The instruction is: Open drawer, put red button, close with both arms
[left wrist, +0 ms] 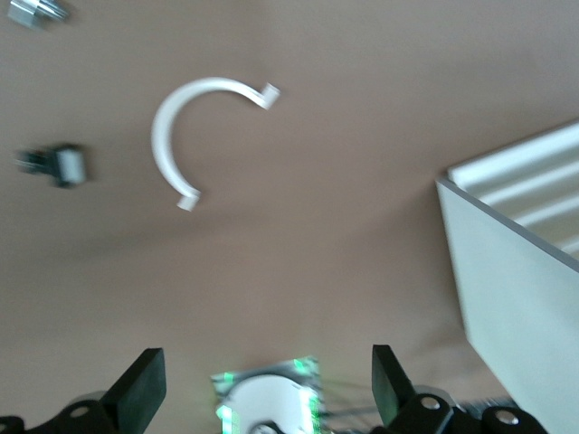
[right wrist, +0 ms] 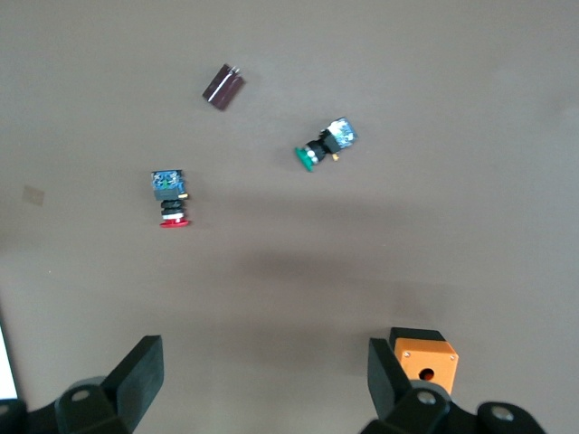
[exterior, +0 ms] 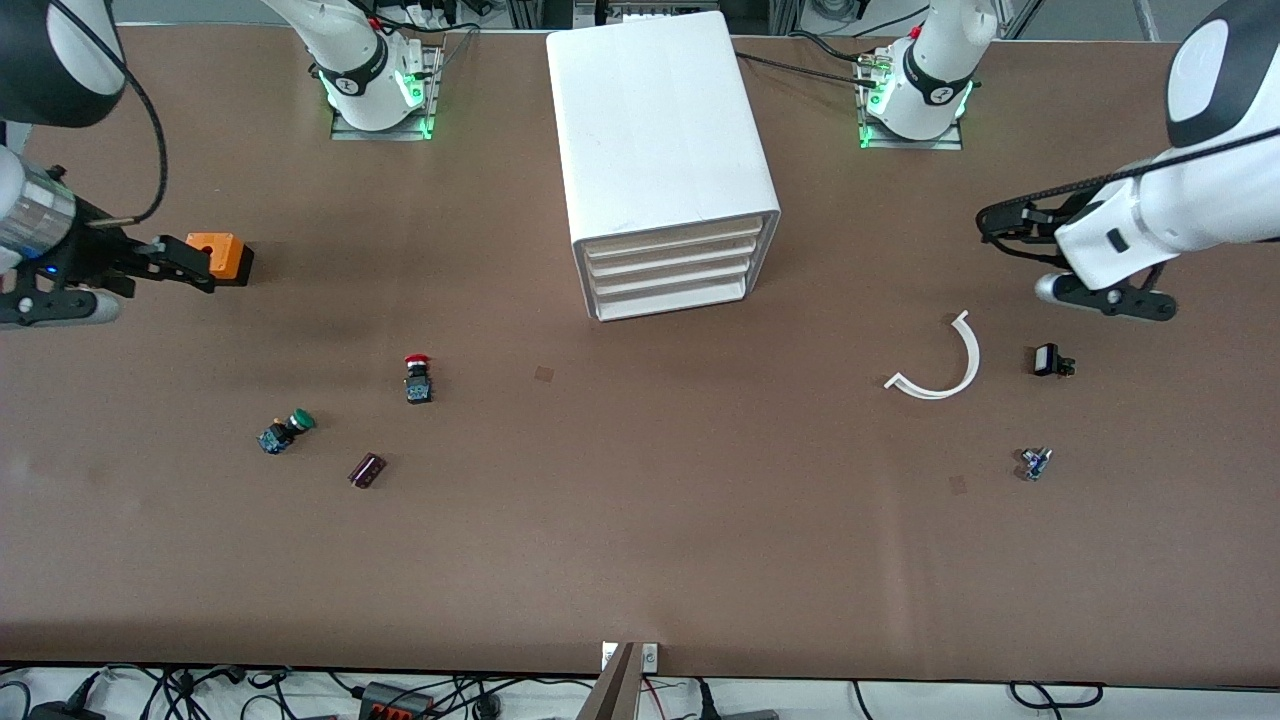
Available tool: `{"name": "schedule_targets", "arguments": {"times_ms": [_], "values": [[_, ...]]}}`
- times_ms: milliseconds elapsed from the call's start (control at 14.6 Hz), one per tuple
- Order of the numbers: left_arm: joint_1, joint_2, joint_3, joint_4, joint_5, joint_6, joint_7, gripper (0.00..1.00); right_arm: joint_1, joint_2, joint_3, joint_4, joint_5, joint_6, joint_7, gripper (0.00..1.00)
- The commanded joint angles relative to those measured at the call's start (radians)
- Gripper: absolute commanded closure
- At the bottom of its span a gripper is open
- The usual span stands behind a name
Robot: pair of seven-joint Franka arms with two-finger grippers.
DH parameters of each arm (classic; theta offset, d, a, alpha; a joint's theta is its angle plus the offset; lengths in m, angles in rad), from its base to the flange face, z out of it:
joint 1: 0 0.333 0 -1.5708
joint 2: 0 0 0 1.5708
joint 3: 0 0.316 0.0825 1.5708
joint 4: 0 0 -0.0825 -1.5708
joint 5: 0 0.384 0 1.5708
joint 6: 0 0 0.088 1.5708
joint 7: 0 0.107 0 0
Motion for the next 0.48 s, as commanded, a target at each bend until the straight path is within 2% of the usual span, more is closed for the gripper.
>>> {"name": "schedule_targets", "arguments": {"times_ms": [0, 137, 273, 410], "values": [[0.007, 0.08, 0.002, 0.036, -0.177, -0.062, 0.019, 0.0, 0.041, 0.035, 0.001, 0.029, -0.008, -0.006, 0.002, 0.0], [0.004, 0.143, 0.002, 0.035, -0.39, -0.079, 0.006, 0.0, 0.078, 0.076, 0.001, 0.029, -0.007, 0.012, 0.011, 0.0], [-0.007, 0.256, -0.001, 0.035, -0.499, -0.033, 0.031, 0.0, 0.11, 0.136, 0.001, 0.031, 0.03, 0.038, 0.016, 0.0], [-0.021, 0.333, -0.027, 0.033, -0.584, 0.071, 0.165, 0.0, 0.144, 0.194, 0.0, 0.031, 0.033, 0.089, 0.014, 0.0]]}}
